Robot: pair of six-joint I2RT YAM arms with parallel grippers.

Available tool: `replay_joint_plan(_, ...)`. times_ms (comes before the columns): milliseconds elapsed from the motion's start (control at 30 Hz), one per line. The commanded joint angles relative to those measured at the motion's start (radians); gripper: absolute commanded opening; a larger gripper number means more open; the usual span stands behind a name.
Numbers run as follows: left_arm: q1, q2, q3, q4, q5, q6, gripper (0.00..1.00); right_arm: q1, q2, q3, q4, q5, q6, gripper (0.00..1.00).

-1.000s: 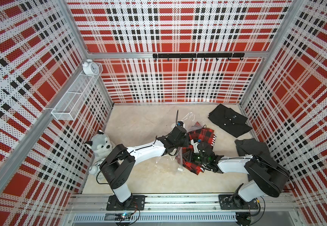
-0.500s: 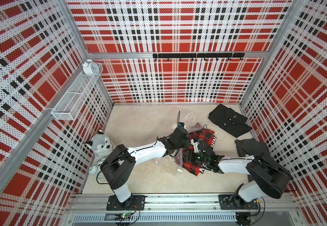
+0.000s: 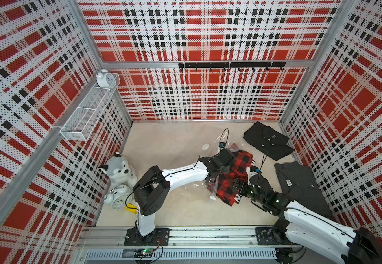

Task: Place the folded shirt into the vacuum bag
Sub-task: Place the shirt in the vacuum bag.

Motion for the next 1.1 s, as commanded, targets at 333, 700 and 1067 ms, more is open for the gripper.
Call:
replay_joint_plan(333, -0.006, 0.050, 0.009, -0.011, 0.025, 0.025, 0.00, -0.017, -0.007, -0.172, 0.017, -0.098, 0.151, 0.83)
replay_joint_plan(700, 0.017, -0.005, -0.104, 0.113, 0.178, 0.008, 0.00, -0.014, 0.250, -0.171, 0.387, -0.235, 0.119, 0.23)
replay_joint_plan(1067, 0.021, -0.037, -0.125, 0.121, 0.187, 0.004, 0.00, -0.014, 0.290, -0.103, 0.504, -0.301, 0.137, 0.10)
